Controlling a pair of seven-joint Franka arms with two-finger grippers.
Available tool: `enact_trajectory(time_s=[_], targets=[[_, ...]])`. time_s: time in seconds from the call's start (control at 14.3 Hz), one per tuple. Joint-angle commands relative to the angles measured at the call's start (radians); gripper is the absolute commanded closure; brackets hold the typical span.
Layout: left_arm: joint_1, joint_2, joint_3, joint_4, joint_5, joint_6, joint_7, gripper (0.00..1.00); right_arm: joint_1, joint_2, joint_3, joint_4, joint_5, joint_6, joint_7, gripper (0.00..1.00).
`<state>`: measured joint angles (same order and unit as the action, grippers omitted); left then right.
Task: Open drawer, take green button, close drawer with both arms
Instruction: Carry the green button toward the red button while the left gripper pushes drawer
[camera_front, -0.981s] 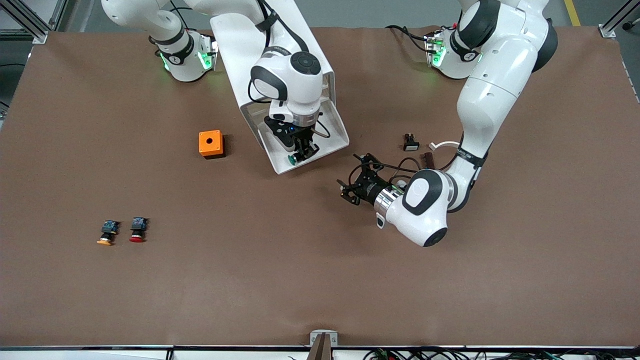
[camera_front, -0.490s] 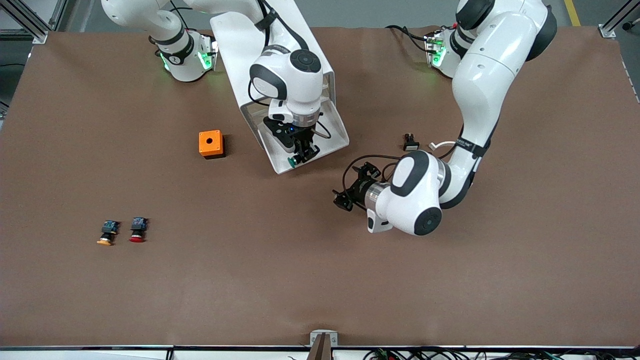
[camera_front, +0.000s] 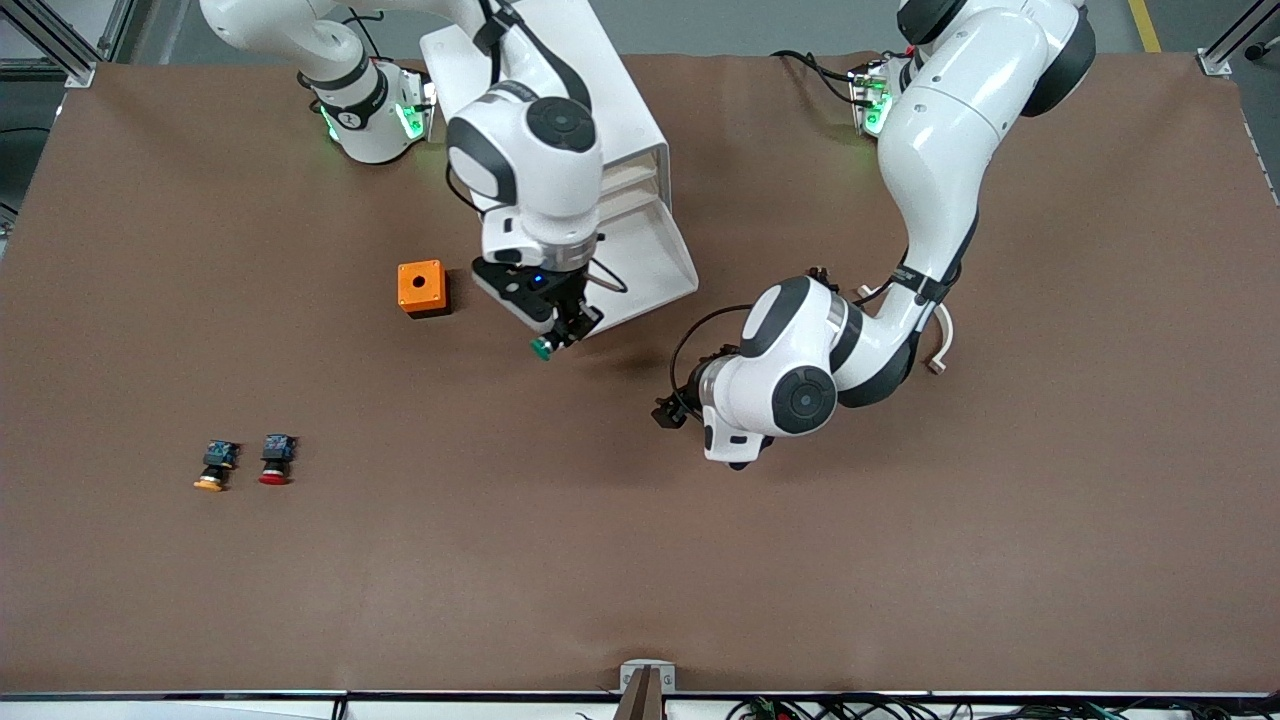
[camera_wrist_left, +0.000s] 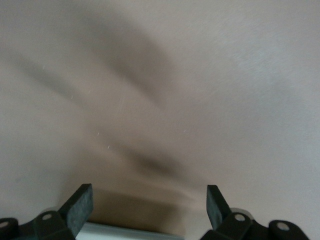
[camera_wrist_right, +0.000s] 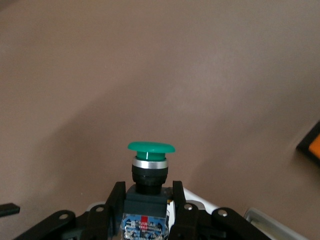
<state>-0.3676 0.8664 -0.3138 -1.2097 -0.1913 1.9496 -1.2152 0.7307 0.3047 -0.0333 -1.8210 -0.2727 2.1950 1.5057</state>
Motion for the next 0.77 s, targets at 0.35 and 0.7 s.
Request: enact_trajectory(time_s=[0.35,0.7], targets=[[-0.091,-0.044,-0.010,-0.048,0.161,0.025,0.014,0.00,-0.267,-0.062,0.012,-0.011,0.079,-0.012,-0.623,1.00],[-0.161,-0.063,-0.010,-0.128,0.239,0.077,0.002,0.00,-0.447,-0.045,0.012,-0.011,0.086,0.008,-0.973,1.00]])
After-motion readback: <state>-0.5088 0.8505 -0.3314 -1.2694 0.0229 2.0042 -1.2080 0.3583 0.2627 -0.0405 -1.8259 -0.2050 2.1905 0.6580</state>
